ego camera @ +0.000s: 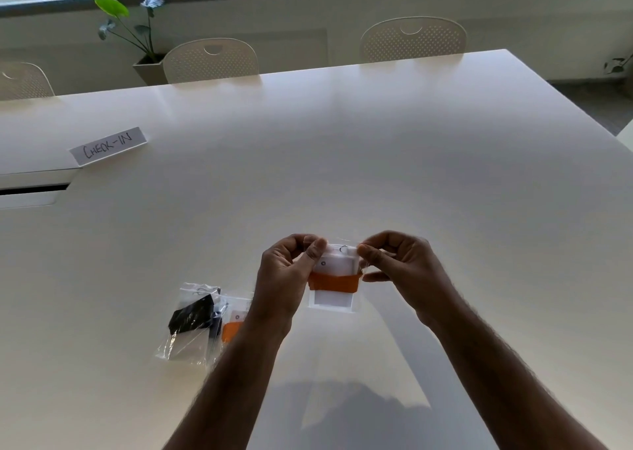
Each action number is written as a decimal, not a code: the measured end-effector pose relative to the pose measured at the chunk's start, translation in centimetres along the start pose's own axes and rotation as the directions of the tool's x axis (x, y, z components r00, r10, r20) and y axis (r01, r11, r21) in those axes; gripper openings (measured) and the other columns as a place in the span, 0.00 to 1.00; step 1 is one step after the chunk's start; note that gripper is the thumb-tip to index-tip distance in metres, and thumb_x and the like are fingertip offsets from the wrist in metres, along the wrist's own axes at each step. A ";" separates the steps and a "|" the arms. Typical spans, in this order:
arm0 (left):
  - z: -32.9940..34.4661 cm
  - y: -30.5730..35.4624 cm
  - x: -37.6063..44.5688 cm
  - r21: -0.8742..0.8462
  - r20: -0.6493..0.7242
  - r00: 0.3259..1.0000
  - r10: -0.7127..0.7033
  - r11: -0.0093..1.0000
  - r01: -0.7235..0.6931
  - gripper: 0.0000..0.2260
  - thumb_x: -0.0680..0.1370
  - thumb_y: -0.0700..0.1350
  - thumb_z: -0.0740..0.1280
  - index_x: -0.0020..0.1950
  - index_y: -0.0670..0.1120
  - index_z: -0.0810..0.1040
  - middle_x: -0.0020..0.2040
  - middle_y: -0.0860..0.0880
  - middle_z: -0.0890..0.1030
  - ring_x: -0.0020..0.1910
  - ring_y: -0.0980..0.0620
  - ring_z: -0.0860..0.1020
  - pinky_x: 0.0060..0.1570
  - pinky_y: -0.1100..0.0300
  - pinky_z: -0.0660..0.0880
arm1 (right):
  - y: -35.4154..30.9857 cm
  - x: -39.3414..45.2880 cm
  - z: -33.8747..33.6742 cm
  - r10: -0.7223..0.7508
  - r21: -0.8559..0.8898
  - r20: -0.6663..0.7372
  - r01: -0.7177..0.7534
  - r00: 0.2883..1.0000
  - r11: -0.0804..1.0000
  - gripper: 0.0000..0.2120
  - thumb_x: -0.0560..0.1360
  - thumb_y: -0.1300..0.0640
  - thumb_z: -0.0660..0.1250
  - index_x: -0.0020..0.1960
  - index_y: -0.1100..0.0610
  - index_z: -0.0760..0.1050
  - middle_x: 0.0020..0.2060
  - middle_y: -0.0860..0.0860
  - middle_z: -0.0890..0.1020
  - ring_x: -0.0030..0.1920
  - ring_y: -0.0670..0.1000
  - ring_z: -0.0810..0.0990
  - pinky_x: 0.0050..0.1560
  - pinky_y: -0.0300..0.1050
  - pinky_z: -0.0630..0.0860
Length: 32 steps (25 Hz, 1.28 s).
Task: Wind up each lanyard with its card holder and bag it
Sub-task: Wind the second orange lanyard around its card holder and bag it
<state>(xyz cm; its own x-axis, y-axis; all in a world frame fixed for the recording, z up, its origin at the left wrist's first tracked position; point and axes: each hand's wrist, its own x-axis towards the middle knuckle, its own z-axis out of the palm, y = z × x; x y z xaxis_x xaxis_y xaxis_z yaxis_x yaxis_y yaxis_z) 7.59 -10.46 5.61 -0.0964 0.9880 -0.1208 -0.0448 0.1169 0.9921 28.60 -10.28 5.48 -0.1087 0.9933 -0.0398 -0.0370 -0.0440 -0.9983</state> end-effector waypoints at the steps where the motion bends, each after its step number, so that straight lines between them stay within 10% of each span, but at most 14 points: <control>1: 0.1 0.0 0.0 0.006 -0.008 1.000 0.009 1.000 -0.009 0.11 0.74 0.55 0.73 0.51 0.50 0.84 0.50 0.47 0.87 0.52 0.46 0.84 0.51 0.48 0.84 | 0.1 0.0 0.1 -0.004 -0.017 -0.011 0.004 1.000 1.000 0.04 0.79 0.58 0.74 0.49 0.59 0.85 0.40 0.55 0.88 0.44 0.51 0.89 0.46 0.49 0.87; 22: -0.5 -0.3 -2.7 -0.001 0.070 0.997 0.043 0.999 -0.043 0.08 0.75 0.53 0.74 0.49 0.50 0.84 0.45 0.52 0.86 0.48 0.53 0.84 0.42 0.61 0.81 | 0.4 -2.2 1.7 -0.127 -0.168 -0.004 0.125 0.992 0.978 0.02 0.79 0.52 0.76 0.49 0.50 0.86 0.41 0.52 0.89 0.42 0.56 0.89 0.47 0.58 0.88; 32: -0.2 -0.5 -3.6 -0.020 0.050 0.998 -0.026 0.999 0.027 0.12 0.73 0.54 0.75 0.51 0.48 0.87 0.49 0.46 0.88 0.52 0.48 0.86 0.48 0.55 0.84 | 1.1 -2.0 1.4 -0.179 -0.230 -0.059 0.162 0.982 0.960 0.05 0.79 0.57 0.75 0.45 0.48 0.85 0.40 0.47 0.88 0.40 0.47 0.85 0.44 0.40 0.81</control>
<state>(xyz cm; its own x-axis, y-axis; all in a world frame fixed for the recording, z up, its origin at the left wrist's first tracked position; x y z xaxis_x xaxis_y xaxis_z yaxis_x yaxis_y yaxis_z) 7.75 -14.09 5.54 -0.0451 0.9884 -0.1449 -0.0669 0.1417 0.9876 27.40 -12.49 4.56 -0.0420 0.9896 0.1376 0.1758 0.1429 -0.9740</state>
